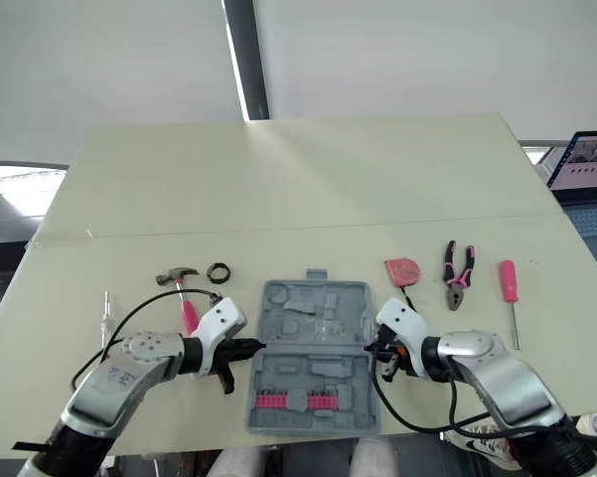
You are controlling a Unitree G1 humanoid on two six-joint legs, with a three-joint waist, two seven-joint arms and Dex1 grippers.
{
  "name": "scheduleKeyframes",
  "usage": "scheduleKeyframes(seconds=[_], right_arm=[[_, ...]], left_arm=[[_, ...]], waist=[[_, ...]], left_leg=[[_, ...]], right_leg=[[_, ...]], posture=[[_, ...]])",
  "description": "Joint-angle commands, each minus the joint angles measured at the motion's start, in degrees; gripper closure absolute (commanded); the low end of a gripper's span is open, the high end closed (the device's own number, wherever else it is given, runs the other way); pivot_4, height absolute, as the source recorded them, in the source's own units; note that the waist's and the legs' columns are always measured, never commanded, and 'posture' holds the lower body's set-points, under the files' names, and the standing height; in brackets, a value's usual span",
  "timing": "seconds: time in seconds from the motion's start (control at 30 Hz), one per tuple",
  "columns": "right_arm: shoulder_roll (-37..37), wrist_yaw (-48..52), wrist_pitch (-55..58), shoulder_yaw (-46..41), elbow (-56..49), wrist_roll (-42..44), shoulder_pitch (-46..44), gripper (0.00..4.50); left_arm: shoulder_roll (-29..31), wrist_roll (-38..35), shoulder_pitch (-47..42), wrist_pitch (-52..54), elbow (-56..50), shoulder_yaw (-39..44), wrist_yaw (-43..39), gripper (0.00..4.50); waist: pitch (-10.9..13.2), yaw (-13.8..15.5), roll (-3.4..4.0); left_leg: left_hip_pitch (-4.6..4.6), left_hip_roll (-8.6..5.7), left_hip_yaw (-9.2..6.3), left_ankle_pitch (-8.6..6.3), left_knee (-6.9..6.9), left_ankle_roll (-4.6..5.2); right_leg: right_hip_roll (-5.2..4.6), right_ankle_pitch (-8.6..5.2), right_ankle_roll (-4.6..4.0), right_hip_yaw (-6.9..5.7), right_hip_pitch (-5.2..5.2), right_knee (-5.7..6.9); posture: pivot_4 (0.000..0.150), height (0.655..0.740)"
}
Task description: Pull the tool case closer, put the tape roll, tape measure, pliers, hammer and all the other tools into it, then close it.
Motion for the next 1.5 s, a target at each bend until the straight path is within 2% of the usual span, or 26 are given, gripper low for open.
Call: scheduleKeyframes(seconds=[0.03,0.47,1.5], right_arm=[[-0.7,0.7,0.8,-0.2,-3.3,1.4,1.1,4.46],[-3.3,1.2,1.3,-0.3,-6.0,2.7,3.9,4.46],[-4.4,0.3,0.8,-0.7,-5.8,3.1,5.7,4.46]], left_arm=[[1.2,-1.6,2.6,2.0,-4.3,-0.3,0.4,4.45],[1.7,-4.4,7.4,4.4,-9.6,-1.3,3.2,4.45],[2.7,-6.3,8.6,5.1,-10.8,-2.1,4.8,4.45]], waist=[[0.0,0.0,0.00],[0.0,1.0,0.00],[0.0,1.1,0.00]], left_leg=[[0.00,0.00,0.00,0.00,0.00,0.00],[0.00,0.00,0.04,0.00,0.02,0.00],[0.00,0.00,0.05,0.00,0.02,0.00]], right_leg=[[0.00,0.00,0.00,0.00,0.00,-0.01],[0.00,0.00,0.00,0.05,0.03,-0.07],[0.00,0.00,0.00,0.04,0.05,-0.11]], posture=[[0.150,0.7373],[0.150,0.7373],[0.150,0.7373]])
